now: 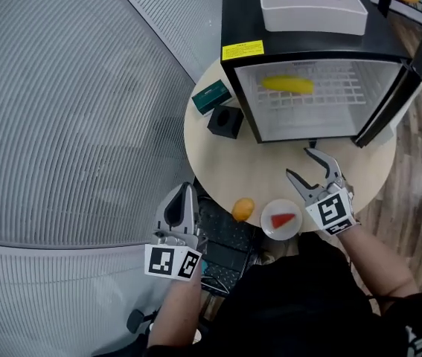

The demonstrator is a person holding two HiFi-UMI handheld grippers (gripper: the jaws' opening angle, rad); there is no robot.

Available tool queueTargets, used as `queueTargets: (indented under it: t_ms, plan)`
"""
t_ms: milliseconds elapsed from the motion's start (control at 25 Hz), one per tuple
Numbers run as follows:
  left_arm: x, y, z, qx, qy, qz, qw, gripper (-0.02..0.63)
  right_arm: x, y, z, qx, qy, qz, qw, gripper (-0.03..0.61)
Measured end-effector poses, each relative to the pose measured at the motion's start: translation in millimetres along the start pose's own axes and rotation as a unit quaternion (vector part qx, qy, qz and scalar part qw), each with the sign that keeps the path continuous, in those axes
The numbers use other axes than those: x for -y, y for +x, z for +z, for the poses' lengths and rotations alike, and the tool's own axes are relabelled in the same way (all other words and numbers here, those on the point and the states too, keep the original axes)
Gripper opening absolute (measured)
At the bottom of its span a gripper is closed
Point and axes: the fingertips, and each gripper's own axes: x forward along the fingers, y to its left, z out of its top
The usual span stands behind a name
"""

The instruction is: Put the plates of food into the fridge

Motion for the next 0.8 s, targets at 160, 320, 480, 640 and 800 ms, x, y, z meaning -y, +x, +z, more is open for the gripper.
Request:
queueTargets:
  t_ms: [160, 320, 480, 640, 800]
  plan:
    - [12, -11, 1, 0.004, 0.031, -0.038, 0.9988, 0.006, -21, -22, -8, -0.016, 0.023, -0.023, 0.999, 0.273]
    - [19, -21, 0, 0.007, 0.027, -0.068, 0.9973, 0.006, -43, -43, -27, -0.037, 0.088, -0.040, 0.995, 0.273]
    - [25, -35, -9, 0.001, 0.020, -0.090, 0.9957, 0.006, -69, -64, -59, -0.062, 0.158, -0.057, 0.984, 0.273]
    - [27, -50, -19, -0.008, 0.014, -0.102, 0.9947, 0.006, -95, -82, -97, -0.091, 0.222, -0.075, 0.968, 0.273]
    - [28, -68, -27, -0.005, 0.016, -0.104, 0.9944, 0.006, -121, -98, -127, -0.110, 0.263, -0.091, 0.954, 0.273]
